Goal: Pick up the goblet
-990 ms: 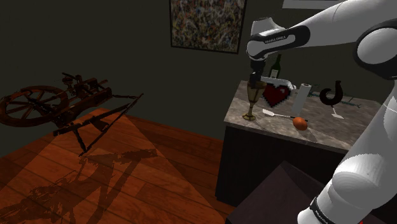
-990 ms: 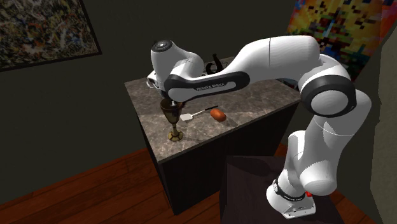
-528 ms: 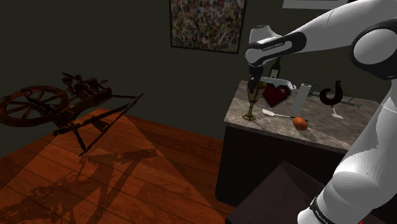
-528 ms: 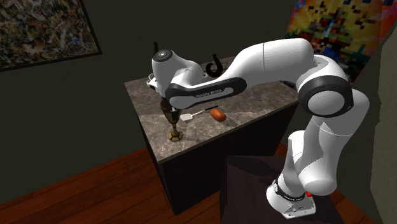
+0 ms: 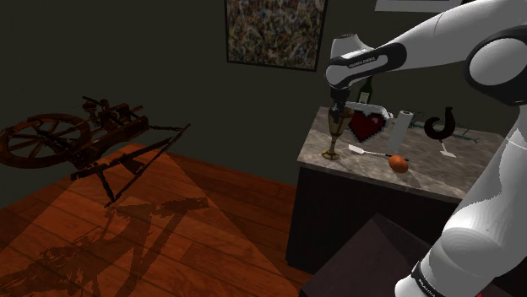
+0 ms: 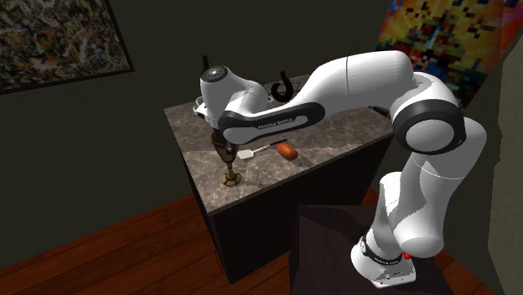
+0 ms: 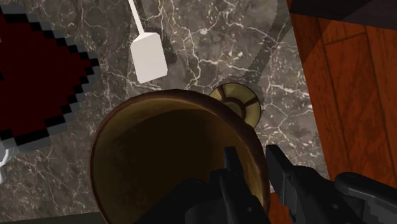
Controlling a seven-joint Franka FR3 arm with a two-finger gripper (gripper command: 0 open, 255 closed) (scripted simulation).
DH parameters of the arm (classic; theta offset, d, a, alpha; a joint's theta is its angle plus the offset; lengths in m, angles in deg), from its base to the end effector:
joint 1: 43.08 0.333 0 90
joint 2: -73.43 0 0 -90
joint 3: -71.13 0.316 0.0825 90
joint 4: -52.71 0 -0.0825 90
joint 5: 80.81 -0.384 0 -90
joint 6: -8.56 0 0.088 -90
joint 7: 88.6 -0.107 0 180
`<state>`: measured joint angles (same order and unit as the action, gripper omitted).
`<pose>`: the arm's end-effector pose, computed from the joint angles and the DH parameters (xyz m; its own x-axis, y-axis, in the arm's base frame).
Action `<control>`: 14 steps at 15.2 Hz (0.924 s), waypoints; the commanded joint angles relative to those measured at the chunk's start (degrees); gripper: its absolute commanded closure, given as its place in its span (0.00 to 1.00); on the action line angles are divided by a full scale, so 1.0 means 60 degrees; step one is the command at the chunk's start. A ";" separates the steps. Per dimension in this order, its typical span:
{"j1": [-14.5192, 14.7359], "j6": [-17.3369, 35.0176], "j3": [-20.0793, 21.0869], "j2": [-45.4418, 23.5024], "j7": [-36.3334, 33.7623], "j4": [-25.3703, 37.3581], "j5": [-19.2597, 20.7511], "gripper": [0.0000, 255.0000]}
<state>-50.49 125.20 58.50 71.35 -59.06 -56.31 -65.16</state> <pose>0.5405 -0.2119 0.4891 0.9623 0.2660 -0.0575 0.2716 -0.9250 0.2656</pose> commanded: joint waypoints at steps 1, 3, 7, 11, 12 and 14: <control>0.0000 -0.0002 0.0000 -0.0006 0.0000 -0.0001 -0.0002 1.00; -0.0001 -0.0121 -0.0001 0.0008 0.0039 0.0109 -0.0016 1.00; 0.0013 -0.0604 0.0012 0.0084 0.0151 0.0528 -0.0054 1.00; 0.0025 -0.1092 0.0024 0.0128 0.0265 0.0983 -0.0093 1.00; 0.0028 -0.1214 0.0026 0.0134 0.0294 0.1103 -0.0103 1.00; 0.0033 -0.1461 0.0031 0.0140 0.0352 0.1350 -0.0123 1.00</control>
<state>-50.36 117.12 58.63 72.22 -57.00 -48.96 -65.85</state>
